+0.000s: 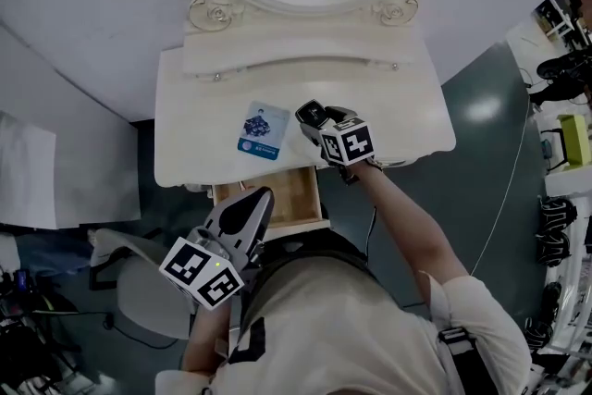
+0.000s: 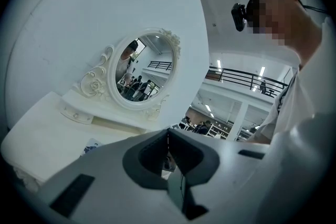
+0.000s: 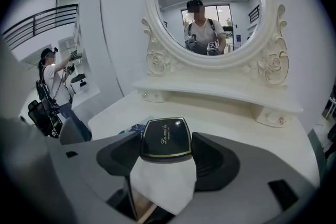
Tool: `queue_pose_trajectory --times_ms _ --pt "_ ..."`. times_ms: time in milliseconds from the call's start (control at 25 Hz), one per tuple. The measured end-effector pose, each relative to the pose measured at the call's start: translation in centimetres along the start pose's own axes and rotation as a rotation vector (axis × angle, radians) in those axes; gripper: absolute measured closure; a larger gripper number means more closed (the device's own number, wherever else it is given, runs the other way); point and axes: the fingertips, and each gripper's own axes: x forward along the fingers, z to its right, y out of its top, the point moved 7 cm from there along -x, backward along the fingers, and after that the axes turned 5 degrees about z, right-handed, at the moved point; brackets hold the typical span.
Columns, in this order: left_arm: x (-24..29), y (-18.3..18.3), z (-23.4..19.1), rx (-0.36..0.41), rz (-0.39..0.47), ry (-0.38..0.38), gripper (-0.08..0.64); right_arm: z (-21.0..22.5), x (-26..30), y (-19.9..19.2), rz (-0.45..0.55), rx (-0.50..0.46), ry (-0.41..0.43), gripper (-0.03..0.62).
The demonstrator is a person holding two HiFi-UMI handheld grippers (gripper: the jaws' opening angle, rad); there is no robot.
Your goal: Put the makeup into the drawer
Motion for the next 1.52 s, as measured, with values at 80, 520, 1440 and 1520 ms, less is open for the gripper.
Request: queue_pose_trajectory --times_ms 80,520,1440,1520 --pt "-0.8 0.1 0.0 0.000 0.009 -0.001 0.502 -0.9 -0.9 0.3 0.015 -0.008 0.000 0.273" --pt "-4.3 -0.3 0.0 -0.002 0.022 -0.038 0.502 -6.9 -5.7 0.0 0.094 -0.026 0.041 0.273" --pt "-7.0 -0.7 -1.9 -0.029 0.037 0.060 0.502 -13.5 -5.4 -8.3 -0.070 -0.019 0.241 0.273" --pt "-7.0 -0.7 -2.1 -0.031 0.034 0.070 0.502 -13.5 -4.8 -9.1 -0.095 -0.017 0.249 0.273"
